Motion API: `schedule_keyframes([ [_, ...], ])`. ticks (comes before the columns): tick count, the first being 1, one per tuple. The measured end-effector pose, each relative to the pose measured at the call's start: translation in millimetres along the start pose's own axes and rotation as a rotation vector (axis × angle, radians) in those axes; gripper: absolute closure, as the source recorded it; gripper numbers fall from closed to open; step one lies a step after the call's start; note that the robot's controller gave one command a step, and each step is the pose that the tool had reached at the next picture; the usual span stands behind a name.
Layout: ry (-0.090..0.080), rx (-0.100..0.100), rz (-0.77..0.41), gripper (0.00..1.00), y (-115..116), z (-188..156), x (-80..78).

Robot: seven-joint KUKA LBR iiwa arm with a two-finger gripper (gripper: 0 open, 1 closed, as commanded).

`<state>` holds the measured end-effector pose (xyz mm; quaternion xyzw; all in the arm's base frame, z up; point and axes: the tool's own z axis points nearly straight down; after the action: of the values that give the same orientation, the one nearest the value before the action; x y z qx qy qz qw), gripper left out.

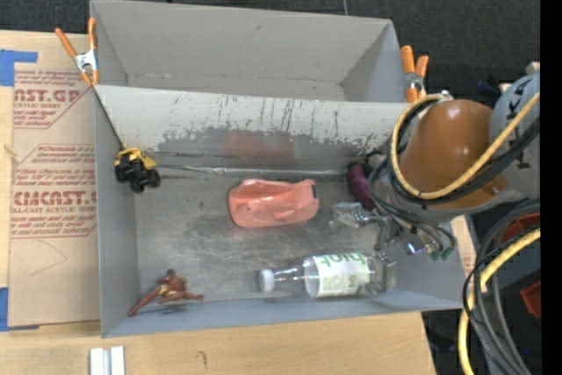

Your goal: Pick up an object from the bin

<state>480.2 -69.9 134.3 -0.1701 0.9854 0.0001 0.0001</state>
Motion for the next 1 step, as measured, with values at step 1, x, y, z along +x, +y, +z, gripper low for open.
schedule_keyframes([
  [1,-0.014,0.006,-0.255,0.00,23.7,64.0,-12.2],
])
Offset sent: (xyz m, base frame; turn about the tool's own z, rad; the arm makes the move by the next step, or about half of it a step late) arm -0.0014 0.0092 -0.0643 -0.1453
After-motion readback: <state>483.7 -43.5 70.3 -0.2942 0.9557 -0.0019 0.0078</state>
